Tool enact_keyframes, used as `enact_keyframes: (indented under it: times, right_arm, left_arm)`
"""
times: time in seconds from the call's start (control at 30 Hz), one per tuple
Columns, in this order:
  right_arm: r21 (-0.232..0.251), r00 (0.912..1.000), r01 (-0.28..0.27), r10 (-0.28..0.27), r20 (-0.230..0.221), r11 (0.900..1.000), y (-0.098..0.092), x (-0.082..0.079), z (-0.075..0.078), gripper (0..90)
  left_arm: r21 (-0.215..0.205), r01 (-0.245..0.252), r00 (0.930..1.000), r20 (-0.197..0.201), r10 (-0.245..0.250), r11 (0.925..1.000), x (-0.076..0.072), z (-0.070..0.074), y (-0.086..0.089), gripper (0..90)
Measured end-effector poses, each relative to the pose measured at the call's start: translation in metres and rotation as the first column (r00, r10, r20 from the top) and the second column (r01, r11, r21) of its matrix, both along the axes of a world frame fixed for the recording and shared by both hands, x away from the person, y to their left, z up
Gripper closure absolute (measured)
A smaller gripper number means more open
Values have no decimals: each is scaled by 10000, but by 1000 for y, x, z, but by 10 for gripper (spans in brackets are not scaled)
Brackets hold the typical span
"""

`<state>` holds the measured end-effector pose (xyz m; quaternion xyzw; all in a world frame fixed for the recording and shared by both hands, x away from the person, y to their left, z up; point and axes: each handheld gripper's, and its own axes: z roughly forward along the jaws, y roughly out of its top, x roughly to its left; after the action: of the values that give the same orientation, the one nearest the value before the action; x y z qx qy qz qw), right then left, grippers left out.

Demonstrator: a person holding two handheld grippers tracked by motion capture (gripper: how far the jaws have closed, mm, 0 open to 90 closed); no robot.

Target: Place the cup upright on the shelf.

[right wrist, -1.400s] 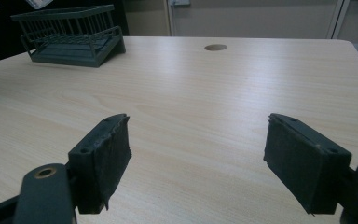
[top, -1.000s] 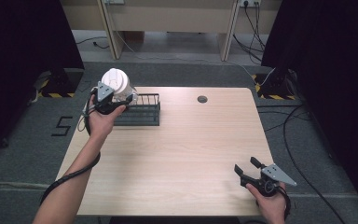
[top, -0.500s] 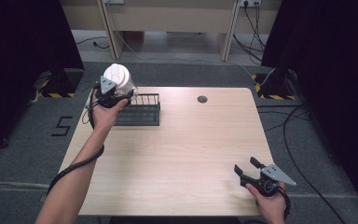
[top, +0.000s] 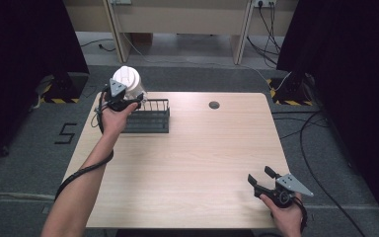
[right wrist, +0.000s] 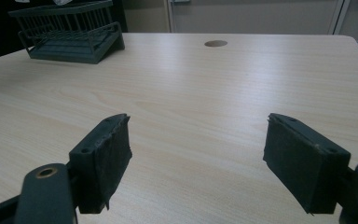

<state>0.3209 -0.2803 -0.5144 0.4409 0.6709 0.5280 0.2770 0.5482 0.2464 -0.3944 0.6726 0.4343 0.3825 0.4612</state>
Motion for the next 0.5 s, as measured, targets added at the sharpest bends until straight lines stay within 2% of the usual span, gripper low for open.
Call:
enact_keyframes:
  times: [0.3, 0.5]
  right_arm:
    - [30, 10000, -22, 22, -2, 10000, 0, 0, 0, 230]
    - [17, 10000, -55, 55, 1, 10000, 0, 0, 0, 231]
  left_arm:
    - [75, -95, 9995, -301, 97, 9999, 9, -9, -4, 181]
    - [66, -56, 9998, -203, 57, 10000, 5, -5, -5, 181]
